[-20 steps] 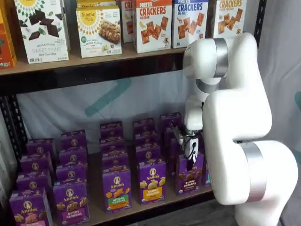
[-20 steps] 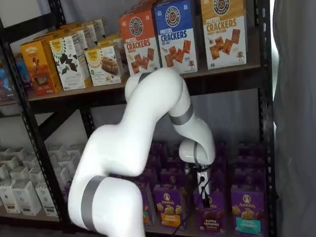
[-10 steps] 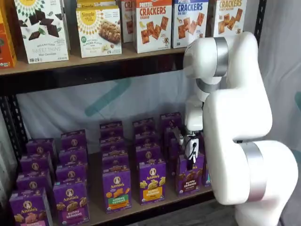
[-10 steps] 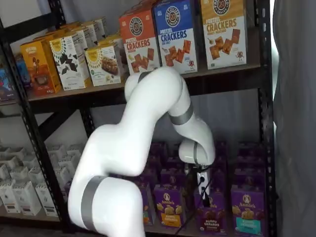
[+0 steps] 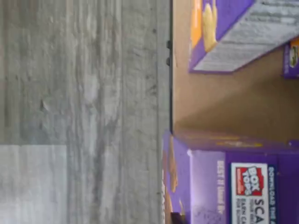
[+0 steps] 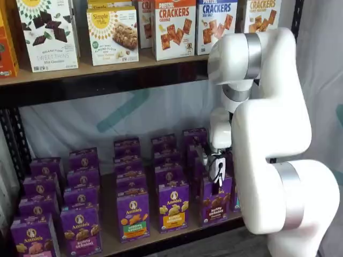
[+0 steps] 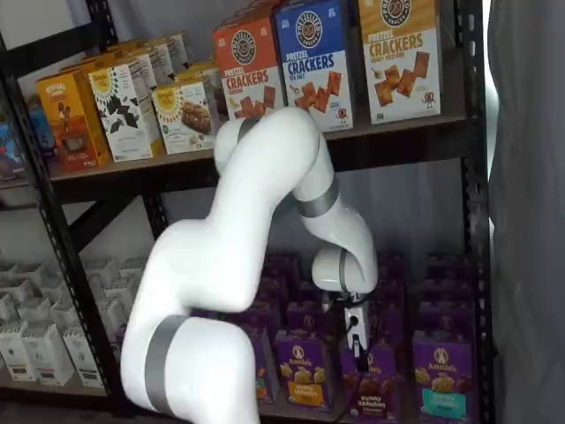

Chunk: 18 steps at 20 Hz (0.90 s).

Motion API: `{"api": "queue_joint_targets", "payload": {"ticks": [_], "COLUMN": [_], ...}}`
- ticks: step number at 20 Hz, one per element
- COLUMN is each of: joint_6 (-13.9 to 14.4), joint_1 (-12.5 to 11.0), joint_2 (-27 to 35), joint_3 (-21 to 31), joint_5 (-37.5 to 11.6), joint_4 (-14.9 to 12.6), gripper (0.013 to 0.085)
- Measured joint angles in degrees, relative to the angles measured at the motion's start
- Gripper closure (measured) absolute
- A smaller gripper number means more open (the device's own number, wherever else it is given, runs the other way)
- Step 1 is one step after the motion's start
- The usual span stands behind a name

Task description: Pick up the purple box with a brown patch in the center, on the bottom shelf, the fifth box from the left

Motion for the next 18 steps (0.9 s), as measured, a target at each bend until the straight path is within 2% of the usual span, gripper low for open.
{"api": "queue_joint_targets", "payload": {"ticks": [8,13,18], "joint_6": [1.29,4.04,4.97], "joint_1": [1.73,2.58,3.29], "joint_2": [-10.24,-16.37,-21.14], "joint_3": [13.77,21.50,27.26], "joint_5": [-3.04,-4.23,-4.69], "joint_4": [0.44,-1.55,-1.78], "gripper": [0.0690,0.0690,0.0690]}}
